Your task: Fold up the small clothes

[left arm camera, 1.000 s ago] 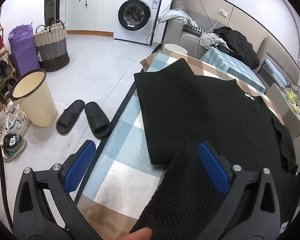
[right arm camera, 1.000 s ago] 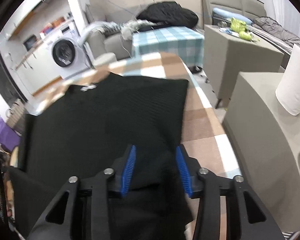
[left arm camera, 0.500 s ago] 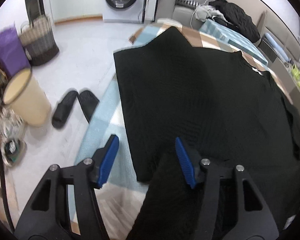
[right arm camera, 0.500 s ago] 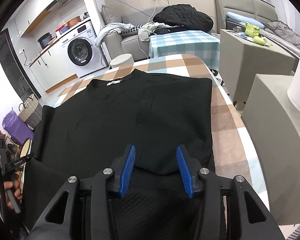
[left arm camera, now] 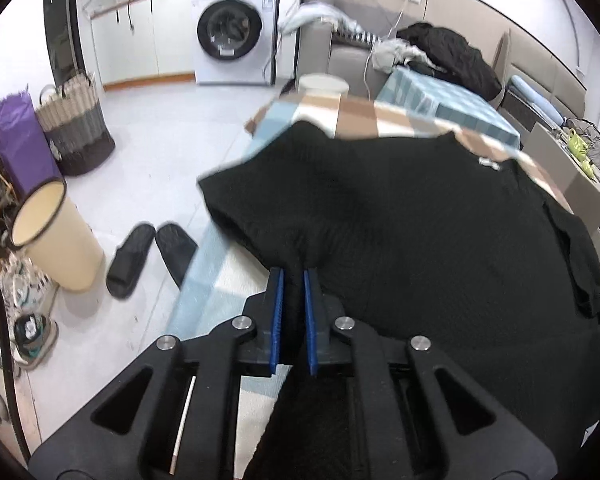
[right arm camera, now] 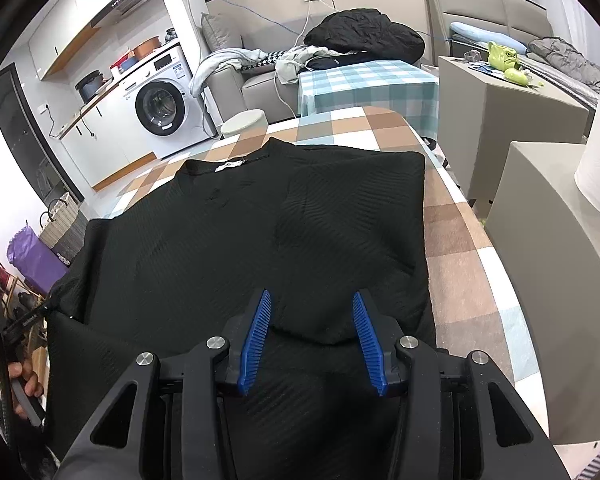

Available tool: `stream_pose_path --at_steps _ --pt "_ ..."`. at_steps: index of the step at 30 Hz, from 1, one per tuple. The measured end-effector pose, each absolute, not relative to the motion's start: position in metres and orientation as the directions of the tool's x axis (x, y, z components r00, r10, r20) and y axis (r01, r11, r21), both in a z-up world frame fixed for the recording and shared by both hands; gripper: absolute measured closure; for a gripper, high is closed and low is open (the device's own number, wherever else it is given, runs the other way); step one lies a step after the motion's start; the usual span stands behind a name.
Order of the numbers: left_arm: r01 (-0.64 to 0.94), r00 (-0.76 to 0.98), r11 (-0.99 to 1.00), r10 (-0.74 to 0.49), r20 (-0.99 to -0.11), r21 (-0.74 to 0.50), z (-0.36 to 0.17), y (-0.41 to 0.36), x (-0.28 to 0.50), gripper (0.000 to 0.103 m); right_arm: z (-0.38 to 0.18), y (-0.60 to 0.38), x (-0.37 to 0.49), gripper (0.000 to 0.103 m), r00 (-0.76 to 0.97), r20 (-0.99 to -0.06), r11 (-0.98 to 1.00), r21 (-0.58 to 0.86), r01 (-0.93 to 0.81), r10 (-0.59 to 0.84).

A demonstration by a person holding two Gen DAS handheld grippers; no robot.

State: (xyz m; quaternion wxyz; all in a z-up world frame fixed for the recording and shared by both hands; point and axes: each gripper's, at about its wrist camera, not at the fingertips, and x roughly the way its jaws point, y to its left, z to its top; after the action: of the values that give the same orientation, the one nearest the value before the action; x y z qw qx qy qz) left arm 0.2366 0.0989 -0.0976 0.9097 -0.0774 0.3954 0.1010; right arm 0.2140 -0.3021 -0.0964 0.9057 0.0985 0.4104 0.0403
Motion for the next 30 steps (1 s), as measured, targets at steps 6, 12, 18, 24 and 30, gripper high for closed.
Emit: stream_pose_path --at_steps 6,12,18,24,30 --pt "-0.176 0.732 0.982 0.086 -0.676 -0.066 -0.055 0.084 0.237 0.097 -0.099 -0.302 0.208 0.059 0.658 -0.732 0.971 0.239 0.009 0.174" --pt "-0.037 0.774 0.996 -0.023 -0.633 -0.08 -0.028 0.032 0.256 0.098 -0.098 -0.304 0.2 0.059 0.663 -0.728 0.968 0.25 0.02 0.175" --pt "0.211 0.723 0.943 -0.327 -0.609 -0.256 -0.04 -0.035 0.265 0.06 -0.098 -0.306 0.198 0.059 0.657 -0.736 0.968 0.248 0.039 0.162" --pt "0.163 0.74 0.952 -0.292 -0.606 -0.259 -0.047 -0.017 0.244 0.037 -0.097 -0.306 0.195 0.059 0.658 -0.736 0.967 0.25 0.049 0.157" --pt "-0.077 0.717 0.941 -0.177 -0.674 -0.329 -0.075 0.059 0.243 0.037 -0.1 -0.304 0.196 0.058 0.654 -0.735 0.964 0.263 0.037 0.176"
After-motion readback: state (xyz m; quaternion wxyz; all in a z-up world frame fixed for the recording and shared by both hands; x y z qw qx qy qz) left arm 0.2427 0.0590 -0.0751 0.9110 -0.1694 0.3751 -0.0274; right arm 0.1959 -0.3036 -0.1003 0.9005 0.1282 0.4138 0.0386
